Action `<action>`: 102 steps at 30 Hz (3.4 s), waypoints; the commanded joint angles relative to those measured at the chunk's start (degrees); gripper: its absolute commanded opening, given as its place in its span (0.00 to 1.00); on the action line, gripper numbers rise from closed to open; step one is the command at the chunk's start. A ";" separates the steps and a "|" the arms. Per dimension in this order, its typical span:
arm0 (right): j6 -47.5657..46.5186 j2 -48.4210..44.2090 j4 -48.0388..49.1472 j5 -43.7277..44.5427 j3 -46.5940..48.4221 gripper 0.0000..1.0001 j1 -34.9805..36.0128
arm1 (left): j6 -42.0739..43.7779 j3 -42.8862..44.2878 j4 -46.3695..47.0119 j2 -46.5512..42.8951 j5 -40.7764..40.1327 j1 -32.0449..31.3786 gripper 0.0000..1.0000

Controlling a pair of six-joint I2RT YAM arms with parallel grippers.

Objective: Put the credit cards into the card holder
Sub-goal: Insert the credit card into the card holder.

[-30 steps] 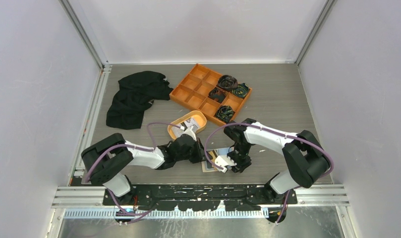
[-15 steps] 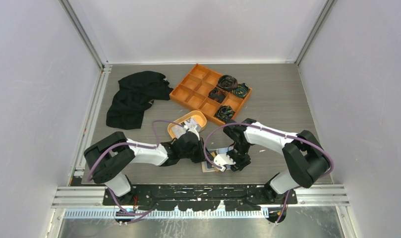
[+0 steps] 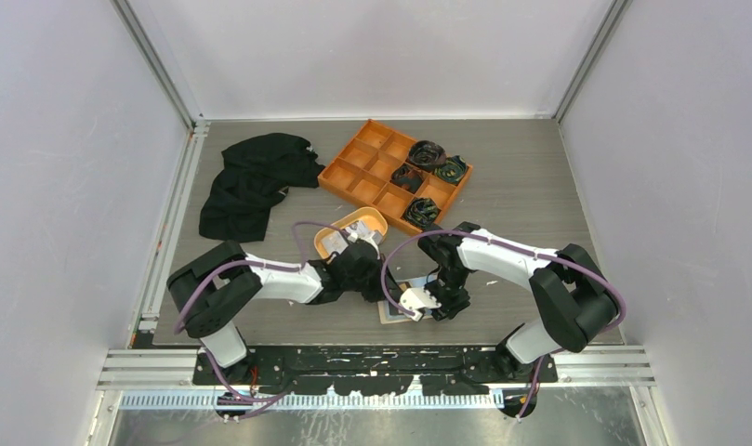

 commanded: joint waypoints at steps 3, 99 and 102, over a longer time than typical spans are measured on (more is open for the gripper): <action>0.54 -0.73 0.75 -0.09 0.19 0.40 0.50 | 1.00 1.83 -3.94 2.85 2.48 0.81 0.00; 25.51 -9.03 15.33 -4.25 2.05 0.20 3.31 | 14.88 -6.81 -2.65 -20.70 0.29 6.37 0.25; 24.06 -8.72 13.23 -4.59 2.84 0.23 1.73 | 16.57 -9.42 -1.99 -25.19 -1.34 6.37 0.25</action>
